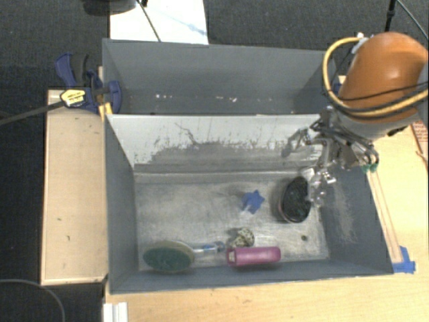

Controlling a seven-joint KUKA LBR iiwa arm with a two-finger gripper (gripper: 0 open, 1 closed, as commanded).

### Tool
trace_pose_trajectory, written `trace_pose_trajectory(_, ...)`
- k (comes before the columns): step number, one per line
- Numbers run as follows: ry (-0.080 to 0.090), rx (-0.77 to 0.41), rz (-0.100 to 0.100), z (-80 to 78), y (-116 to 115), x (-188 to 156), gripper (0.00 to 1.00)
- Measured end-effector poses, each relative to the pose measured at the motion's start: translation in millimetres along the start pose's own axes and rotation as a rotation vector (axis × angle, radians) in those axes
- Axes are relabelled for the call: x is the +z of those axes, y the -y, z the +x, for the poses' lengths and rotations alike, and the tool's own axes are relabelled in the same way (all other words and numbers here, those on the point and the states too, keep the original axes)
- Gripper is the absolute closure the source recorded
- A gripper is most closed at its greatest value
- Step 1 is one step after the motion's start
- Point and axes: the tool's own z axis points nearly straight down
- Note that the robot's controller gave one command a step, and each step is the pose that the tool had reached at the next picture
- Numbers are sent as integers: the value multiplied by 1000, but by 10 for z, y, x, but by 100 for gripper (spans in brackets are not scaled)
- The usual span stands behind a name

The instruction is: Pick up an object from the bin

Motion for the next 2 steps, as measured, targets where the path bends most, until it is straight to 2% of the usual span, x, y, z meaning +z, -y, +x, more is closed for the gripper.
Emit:
trace_pose_trajectory(1, -4, -400, -3, 135, 92, 1145, 0)
trace_pose_trajectory(2, 3, -466, 1, -43, 563, 1584, 0)
